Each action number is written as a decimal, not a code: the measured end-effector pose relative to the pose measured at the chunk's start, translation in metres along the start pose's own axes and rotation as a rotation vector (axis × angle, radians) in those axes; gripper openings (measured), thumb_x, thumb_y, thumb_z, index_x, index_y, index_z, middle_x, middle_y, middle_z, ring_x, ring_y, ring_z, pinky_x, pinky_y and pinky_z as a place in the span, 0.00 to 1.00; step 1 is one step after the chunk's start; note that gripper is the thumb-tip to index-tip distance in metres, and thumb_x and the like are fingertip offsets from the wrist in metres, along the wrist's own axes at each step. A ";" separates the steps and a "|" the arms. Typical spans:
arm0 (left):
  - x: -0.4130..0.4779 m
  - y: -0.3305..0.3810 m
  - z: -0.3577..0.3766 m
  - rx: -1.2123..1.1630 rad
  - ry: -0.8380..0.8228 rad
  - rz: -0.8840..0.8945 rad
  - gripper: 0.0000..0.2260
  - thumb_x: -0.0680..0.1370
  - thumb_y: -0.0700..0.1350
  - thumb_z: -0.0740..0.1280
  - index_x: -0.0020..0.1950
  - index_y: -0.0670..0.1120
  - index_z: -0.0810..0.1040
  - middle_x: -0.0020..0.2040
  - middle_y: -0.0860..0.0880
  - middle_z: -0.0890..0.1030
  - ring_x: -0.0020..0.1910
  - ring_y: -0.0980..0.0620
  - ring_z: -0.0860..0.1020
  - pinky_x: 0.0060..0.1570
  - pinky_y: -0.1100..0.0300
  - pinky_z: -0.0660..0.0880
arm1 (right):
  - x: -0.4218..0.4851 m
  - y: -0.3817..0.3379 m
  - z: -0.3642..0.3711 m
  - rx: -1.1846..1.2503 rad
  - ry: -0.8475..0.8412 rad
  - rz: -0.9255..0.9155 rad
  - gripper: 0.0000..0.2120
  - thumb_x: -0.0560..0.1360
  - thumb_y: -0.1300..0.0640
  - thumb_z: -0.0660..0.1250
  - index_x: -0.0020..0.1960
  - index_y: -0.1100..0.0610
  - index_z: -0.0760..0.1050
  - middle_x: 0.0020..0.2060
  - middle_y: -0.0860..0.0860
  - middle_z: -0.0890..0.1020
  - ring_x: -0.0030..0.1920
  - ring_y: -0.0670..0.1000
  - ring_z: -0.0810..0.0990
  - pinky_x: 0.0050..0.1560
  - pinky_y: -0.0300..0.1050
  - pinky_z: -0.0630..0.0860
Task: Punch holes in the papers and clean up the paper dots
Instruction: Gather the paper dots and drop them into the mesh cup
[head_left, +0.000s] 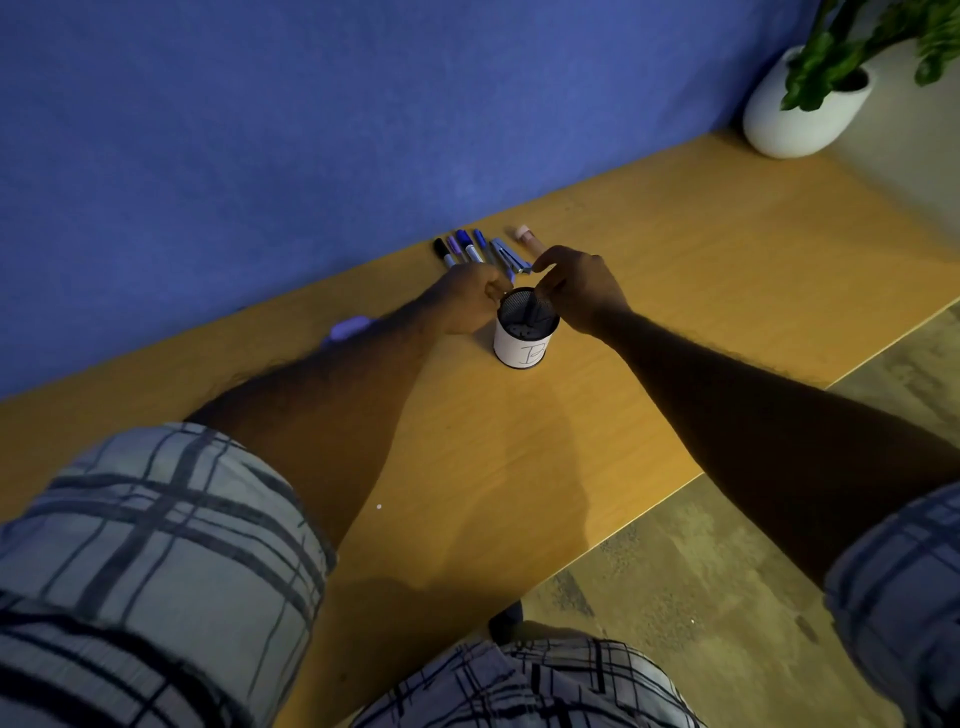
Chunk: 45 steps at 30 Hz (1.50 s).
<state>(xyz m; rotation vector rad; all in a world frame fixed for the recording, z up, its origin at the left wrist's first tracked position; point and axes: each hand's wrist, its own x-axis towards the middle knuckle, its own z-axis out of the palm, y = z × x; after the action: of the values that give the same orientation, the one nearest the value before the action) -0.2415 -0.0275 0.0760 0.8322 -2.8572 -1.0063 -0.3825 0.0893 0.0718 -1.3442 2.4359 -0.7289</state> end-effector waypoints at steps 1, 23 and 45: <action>0.000 0.000 -0.001 -0.002 0.001 -0.001 0.18 0.77 0.35 0.64 0.67 0.43 0.76 0.63 0.43 0.80 0.62 0.47 0.78 0.62 0.55 0.75 | 0.001 -0.001 -0.001 -0.007 -0.016 0.010 0.16 0.73 0.65 0.70 0.59 0.53 0.77 0.50 0.53 0.85 0.45 0.50 0.84 0.36 0.44 0.81; -0.082 -0.061 0.009 0.122 -0.031 -0.035 0.32 0.75 0.47 0.70 0.76 0.42 0.61 0.75 0.43 0.65 0.73 0.44 0.66 0.70 0.47 0.66 | -0.050 -0.008 0.037 -0.264 -0.197 -0.315 0.38 0.70 0.47 0.75 0.75 0.53 0.63 0.78 0.55 0.59 0.77 0.58 0.57 0.73 0.60 0.60; -0.255 -0.159 0.081 0.376 -0.010 -0.253 0.32 0.76 0.59 0.64 0.76 0.50 0.58 0.79 0.46 0.57 0.77 0.43 0.56 0.73 0.42 0.59 | -0.161 -0.092 0.166 -0.186 -0.606 -0.373 0.16 0.74 0.49 0.71 0.60 0.52 0.78 0.58 0.52 0.78 0.59 0.53 0.76 0.60 0.48 0.75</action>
<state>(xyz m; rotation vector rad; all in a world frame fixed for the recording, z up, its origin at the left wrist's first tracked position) 0.0404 0.0388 -0.0380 1.2389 -3.0522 -0.4819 -0.1555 0.1342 -0.0188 -1.7980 1.8263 -0.1207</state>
